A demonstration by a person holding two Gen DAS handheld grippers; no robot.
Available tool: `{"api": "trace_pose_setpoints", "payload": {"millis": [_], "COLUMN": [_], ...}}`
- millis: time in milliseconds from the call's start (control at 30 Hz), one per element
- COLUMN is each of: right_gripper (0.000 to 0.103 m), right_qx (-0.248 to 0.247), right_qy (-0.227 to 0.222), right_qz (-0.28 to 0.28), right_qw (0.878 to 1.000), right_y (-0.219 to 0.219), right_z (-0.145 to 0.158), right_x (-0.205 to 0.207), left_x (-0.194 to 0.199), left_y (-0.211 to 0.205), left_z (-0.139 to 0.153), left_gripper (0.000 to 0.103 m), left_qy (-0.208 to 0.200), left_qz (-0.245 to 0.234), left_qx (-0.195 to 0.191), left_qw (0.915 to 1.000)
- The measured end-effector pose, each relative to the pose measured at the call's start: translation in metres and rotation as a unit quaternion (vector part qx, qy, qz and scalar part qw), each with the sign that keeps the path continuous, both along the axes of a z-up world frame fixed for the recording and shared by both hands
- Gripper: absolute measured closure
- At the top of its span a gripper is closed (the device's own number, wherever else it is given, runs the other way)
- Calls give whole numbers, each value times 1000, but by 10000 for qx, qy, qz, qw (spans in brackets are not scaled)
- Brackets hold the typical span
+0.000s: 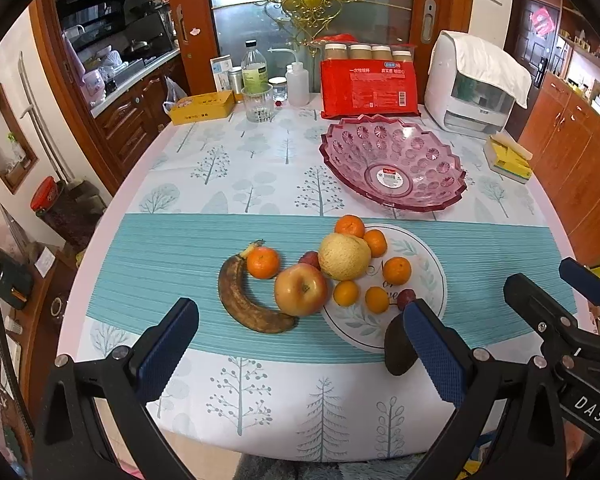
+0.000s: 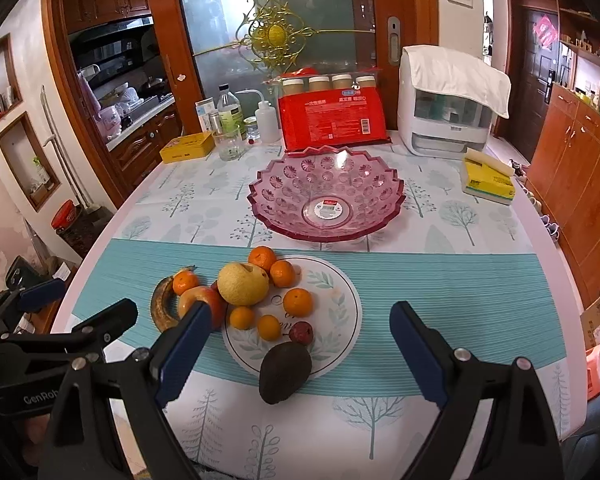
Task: Organize fruits
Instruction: 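Move both tools toward the fruit plate, then grasp the avocado with the right gripper while the left gripper grasps the red apple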
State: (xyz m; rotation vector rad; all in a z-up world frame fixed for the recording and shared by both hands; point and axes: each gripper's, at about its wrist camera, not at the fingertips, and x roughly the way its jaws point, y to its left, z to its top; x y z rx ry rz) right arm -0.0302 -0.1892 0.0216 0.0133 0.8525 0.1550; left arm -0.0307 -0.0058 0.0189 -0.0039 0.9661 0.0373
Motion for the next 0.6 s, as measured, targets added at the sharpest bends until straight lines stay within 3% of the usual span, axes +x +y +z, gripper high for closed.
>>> {"api": "trace_pose_setpoints", "payload": {"millis": [233,600], "right_gripper": [12,12], "right_qx": [-61,-159], "right_qy": [80,532], "right_qz": [70,52], "right_qw": [9999,9984], "right_y": [5,14], "right_z": [-6,-37], "right_x": [4,31], "left_x": [6,47], "left_y": [4,50], "left_z": [-6,-45], "left_gripper": [1,1], "left_qy": [95,474], "left_qz": [8,182], "left_qx": [36,175], "left_qw": [9999,9986]}}
